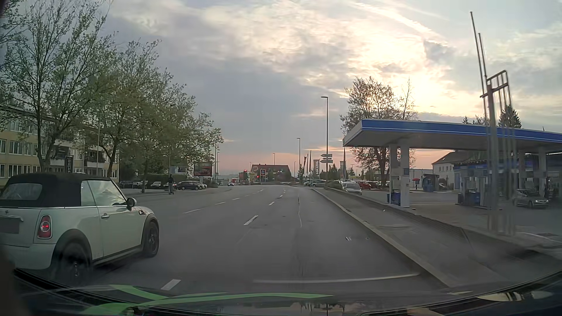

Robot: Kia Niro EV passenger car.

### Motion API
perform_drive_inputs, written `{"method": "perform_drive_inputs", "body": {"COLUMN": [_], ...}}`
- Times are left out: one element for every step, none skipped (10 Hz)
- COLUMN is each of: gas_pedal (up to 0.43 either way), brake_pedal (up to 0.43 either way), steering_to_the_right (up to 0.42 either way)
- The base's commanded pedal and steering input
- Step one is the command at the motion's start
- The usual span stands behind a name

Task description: Follow the waypoints while adhering to traffic rules and regulations

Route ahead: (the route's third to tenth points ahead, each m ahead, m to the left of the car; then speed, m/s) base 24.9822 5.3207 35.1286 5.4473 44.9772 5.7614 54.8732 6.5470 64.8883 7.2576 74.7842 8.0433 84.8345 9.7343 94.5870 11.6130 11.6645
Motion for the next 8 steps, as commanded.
{"method": "perform_drive_inputs", "body": {"gas_pedal": [0.059, 0.059, 0.059, 0.059, 0.047, 0.039, 0.028, 0.028], "brake_pedal": [0.0, 0.0, 0.0, 0.0, 0.0, 0.0, 0.0, 0.0], "steering_to_the_right": [-0.007, -0.008, -0.008, -0.007, -0.006, -0.004, -0.003, -0.002]}}
